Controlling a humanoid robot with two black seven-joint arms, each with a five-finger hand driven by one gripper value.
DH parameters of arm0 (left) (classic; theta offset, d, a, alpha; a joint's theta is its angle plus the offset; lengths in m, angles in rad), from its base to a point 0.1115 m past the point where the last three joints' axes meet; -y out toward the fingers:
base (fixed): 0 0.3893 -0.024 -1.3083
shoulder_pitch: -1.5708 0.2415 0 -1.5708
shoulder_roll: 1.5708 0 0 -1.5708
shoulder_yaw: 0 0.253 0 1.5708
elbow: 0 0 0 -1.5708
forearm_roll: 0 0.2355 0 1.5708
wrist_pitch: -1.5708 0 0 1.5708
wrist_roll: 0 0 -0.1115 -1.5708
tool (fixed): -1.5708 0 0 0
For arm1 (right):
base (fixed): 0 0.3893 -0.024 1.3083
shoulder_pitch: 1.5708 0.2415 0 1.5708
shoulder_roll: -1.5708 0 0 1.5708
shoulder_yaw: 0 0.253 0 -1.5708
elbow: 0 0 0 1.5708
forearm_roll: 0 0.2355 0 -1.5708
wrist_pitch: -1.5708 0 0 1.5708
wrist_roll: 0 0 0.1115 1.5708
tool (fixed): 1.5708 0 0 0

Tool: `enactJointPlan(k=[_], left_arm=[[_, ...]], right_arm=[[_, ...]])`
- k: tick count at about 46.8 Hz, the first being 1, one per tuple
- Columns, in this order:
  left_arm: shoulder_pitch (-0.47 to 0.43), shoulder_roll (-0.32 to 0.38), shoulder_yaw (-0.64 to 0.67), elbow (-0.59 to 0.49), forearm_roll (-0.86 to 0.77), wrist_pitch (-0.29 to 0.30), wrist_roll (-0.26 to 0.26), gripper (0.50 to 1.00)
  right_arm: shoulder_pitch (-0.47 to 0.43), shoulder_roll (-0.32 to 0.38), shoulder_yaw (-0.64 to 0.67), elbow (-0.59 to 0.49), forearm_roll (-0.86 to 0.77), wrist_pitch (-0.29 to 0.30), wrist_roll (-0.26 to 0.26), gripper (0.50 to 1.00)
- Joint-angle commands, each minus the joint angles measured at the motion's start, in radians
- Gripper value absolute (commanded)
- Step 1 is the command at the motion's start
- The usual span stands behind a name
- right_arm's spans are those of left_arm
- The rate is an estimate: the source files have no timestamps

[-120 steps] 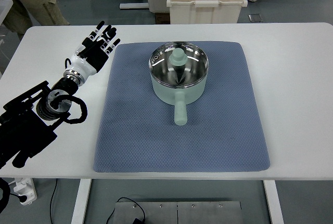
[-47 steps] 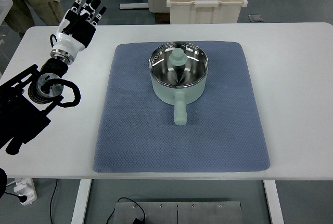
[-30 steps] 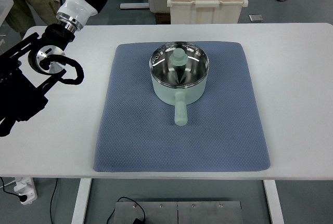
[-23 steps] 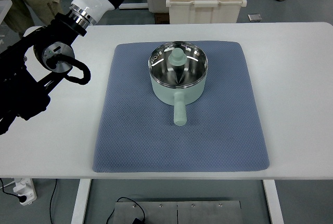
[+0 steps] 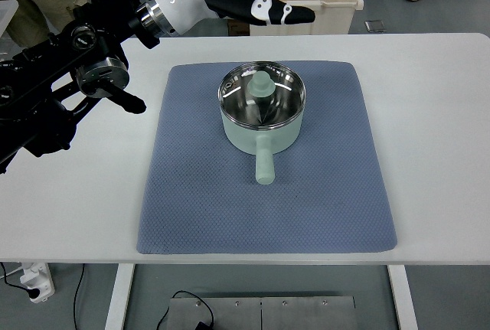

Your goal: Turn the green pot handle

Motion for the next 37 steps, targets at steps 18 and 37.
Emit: enactJointPlan(k=[18,37], left_arm=[[-0.077,-0.012,0.081,-0.001,0.371,-0.15,0.005,1.0],[-0.203,-0.049,0.217,-0.001,0.617,-0.201,0.005,1.0]], right_arm=[[0.0,0.0,0.0,0.0,0.0,0.0,0.0,1.0],[0.0,0.0,0.0,0.0,0.0,0.0,0.0,1.0]])
